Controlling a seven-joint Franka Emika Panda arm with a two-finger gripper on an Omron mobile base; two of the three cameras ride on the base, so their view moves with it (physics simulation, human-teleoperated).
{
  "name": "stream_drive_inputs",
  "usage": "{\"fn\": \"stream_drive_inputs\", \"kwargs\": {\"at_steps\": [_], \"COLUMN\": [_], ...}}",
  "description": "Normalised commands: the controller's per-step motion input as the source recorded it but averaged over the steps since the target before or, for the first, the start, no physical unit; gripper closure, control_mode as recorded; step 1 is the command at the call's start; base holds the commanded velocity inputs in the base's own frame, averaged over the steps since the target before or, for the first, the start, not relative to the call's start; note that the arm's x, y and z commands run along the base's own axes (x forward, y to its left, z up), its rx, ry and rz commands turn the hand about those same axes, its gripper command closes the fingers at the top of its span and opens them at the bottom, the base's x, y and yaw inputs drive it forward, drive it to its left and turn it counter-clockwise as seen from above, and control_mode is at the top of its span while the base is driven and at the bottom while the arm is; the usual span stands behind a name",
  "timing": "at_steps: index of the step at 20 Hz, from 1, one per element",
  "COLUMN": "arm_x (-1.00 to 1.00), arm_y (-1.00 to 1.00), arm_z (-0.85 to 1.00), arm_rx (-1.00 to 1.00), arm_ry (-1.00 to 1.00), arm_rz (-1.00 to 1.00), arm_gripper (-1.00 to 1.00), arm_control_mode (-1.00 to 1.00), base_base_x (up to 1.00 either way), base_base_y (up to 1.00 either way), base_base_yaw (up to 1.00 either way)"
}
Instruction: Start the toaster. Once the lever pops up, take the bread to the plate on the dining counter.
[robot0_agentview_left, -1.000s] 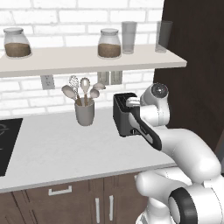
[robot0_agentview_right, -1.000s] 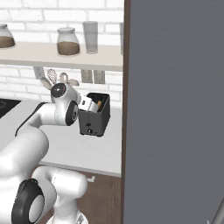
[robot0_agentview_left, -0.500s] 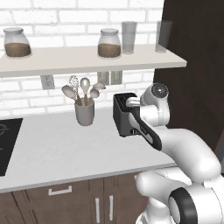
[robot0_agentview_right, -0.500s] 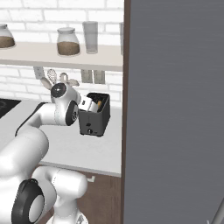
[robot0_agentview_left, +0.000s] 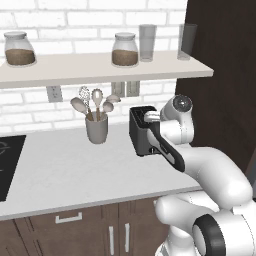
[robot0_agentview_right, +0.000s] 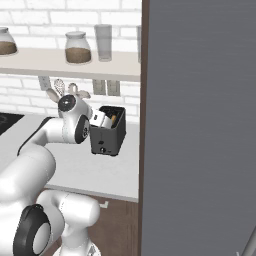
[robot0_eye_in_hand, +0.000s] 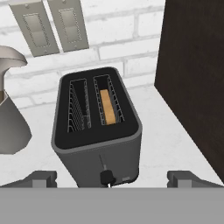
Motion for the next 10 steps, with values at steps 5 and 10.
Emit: {"fn": "stream_drive_inputs", "kwargs": {"at_steps": [5, 10], "arm_x": [0.00, 0.00], "arm_y": [0.00, 0.00], "arm_z": [0.00, 0.00], "arm_rx": [0.00, 0.00], "arm_ry": [0.00, 0.00], "arm_rz": [0.00, 0.00], "arm_gripper": [-1.00, -1.00], "arm_control_mode": [-1.00, -1.00], "base_base_x": [0.00, 0.00], "base_base_y": [0.00, 0.00], "base_base_yaw": [0.00, 0.00]}}
